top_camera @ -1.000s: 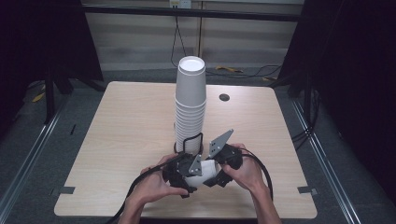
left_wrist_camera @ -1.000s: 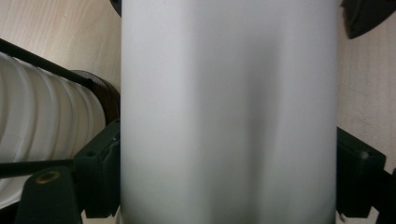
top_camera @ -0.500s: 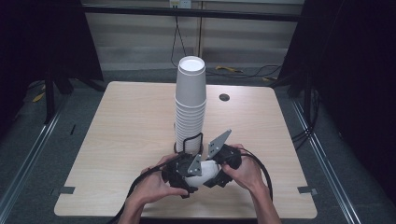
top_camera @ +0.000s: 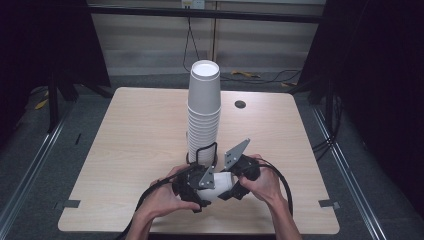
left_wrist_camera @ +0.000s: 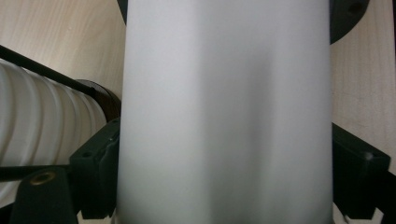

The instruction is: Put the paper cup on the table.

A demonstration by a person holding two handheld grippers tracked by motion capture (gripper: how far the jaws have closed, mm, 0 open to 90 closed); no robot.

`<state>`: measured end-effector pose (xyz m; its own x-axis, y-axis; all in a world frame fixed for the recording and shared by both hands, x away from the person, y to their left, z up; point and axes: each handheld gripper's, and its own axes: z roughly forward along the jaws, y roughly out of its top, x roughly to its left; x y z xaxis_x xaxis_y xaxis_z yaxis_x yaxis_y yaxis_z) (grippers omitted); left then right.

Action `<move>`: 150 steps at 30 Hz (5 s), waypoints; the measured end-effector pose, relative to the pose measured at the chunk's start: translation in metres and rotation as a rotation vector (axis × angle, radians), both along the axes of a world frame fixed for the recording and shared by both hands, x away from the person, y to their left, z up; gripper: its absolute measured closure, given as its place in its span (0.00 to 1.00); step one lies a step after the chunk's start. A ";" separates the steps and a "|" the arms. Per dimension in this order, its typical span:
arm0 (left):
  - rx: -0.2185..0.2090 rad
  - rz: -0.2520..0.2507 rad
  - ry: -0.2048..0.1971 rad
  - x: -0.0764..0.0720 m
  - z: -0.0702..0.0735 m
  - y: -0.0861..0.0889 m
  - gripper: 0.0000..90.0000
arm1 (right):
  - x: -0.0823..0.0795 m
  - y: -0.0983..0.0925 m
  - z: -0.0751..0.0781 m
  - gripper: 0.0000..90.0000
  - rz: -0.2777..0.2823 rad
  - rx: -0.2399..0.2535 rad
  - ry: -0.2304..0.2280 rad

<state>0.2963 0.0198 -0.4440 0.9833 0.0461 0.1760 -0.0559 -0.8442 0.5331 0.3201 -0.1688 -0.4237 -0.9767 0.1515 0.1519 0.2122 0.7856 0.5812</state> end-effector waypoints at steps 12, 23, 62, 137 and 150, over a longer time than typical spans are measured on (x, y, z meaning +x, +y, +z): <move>-0.100 -0.005 0.003 0.002 0.006 0.008 0.15 | -0.001 -0.002 0.005 0.27 -0.007 0.022 -0.023; -0.181 -0.004 -0.002 0.003 0.008 0.010 0.15 | -0.002 -0.005 0.006 0.27 -0.021 0.030 -0.024; -0.635 0.098 0.022 0.006 0.022 0.053 0.17 | -0.004 -0.029 0.002 0.27 -0.105 0.141 -0.037; -0.833 0.117 0.110 0.002 -0.016 0.053 0.01 | -0.015 -0.048 -0.017 0.27 -0.117 0.584 -0.030; -0.857 0.084 0.123 0.003 -0.015 0.051 0.05 | -0.014 -0.046 -0.019 0.27 -0.093 0.577 -0.014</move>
